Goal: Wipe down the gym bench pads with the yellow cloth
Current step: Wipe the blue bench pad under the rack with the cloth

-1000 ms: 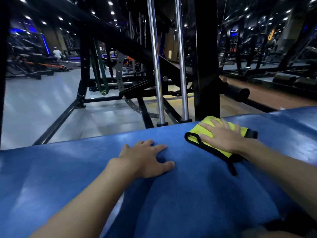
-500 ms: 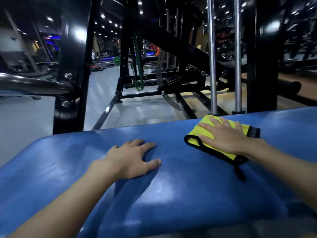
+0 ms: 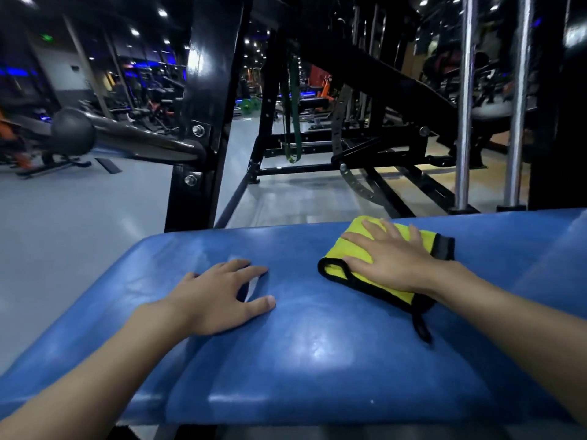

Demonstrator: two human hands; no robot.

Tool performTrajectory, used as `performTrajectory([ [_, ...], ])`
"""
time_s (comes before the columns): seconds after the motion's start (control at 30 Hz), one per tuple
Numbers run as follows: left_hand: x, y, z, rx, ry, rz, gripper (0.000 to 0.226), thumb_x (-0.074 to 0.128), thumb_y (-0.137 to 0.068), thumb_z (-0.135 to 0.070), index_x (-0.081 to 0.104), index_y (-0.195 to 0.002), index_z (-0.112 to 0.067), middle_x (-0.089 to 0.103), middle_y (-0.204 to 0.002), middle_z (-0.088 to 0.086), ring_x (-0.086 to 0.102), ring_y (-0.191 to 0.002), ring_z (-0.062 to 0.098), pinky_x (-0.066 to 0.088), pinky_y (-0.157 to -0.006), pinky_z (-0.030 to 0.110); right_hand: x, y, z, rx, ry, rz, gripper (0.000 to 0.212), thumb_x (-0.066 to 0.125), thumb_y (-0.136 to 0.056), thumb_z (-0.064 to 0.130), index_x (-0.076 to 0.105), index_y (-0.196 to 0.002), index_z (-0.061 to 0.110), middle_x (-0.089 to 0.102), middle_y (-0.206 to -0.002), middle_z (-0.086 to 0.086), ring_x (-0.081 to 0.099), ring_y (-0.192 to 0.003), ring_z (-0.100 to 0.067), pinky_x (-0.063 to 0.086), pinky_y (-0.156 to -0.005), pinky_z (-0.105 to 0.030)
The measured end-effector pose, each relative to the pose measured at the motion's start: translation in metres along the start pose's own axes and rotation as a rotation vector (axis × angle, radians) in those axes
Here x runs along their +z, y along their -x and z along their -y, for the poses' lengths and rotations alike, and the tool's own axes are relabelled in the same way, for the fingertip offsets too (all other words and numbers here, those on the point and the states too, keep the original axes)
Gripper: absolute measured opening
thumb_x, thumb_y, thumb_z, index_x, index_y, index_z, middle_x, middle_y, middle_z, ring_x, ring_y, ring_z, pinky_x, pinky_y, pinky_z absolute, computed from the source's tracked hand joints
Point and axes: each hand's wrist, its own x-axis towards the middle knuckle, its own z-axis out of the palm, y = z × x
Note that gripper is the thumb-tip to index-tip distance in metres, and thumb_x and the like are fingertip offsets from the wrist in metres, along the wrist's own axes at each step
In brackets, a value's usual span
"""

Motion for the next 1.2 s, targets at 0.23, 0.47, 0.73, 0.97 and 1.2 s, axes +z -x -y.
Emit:
performTrajectory([
  [0.23,-0.003,0.018,0.046,-0.059,-0.029,0.008,0.072,0.034,-0.085,-0.083,0.024,-0.150,-0.053,0.021,-0.159,-0.023,0.020,-0.148,0.007,0.025,-0.114,0.049,0.000,-0.012,0.020,0.020,0.034,0.009,0.063,0.019,-0.091,0.074,0.013,-0.150,0.054,-0.003,-0.167,0.007,-0.005,-0.153,-0.024,0.002,-0.117,-0.062],
  [0.47,0.001,0.037,0.099,-0.152,-0.019,-0.010,0.072,0.034,-0.086,-0.083,0.023,-0.150,-0.053,0.021,-0.161,-0.018,0.017,-0.150,0.008,0.023,-0.114,0.049,0.006,-0.050,0.096,-0.094,0.061,0.015,0.063,0.017,-0.091,0.073,0.011,-0.151,0.052,-0.005,-0.167,0.007,-0.007,-0.153,-0.024,-0.002,-0.117,-0.062],
  [0.73,0.006,0.072,0.151,-0.220,0.001,-0.094,0.092,0.015,-0.064,-0.091,0.033,-0.144,-0.050,0.033,-0.150,-0.023,0.034,-0.138,0.005,0.034,-0.107,0.038,0.016,-0.094,0.230,-0.316,0.082,-0.023,0.063,0.016,-0.091,0.074,0.015,-0.150,0.051,0.000,-0.167,0.004,-0.001,-0.152,-0.028,0.001,-0.116,-0.062],
  [0.97,0.015,0.101,0.163,-0.255,-0.054,-0.200,0.071,0.011,-0.067,-0.085,0.045,-0.105,-0.037,0.043,-0.111,-0.018,0.046,-0.107,0.009,0.042,-0.085,0.030,0.021,-0.122,0.322,-0.429,0.003,0.012,0.062,0.021,-0.090,0.075,0.018,-0.149,0.055,-0.002,-0.167,0.006,-0.004,-0.152,-0.030,-0.001,-0.114,-0.065],
  [1.2,0.018,0.119,0.166,-0.273,-0.029,-0.256,0.068,0.016,-0.069,-0.082,0.049,-0.105,-0.036,0.042,-0.113,-0.018,0.046,-0.105,0.007,0.045,-0.082,0.029,0.019,-0.130,0.368,-0.522,-0.008,0.029,0.060,0.025,-0.090,0.074,0.025,-0.147,0.055,0.006,-0.165,0.009,-0.002,-0.151,-0.032,-0.003,-0.112,-0.069],
])
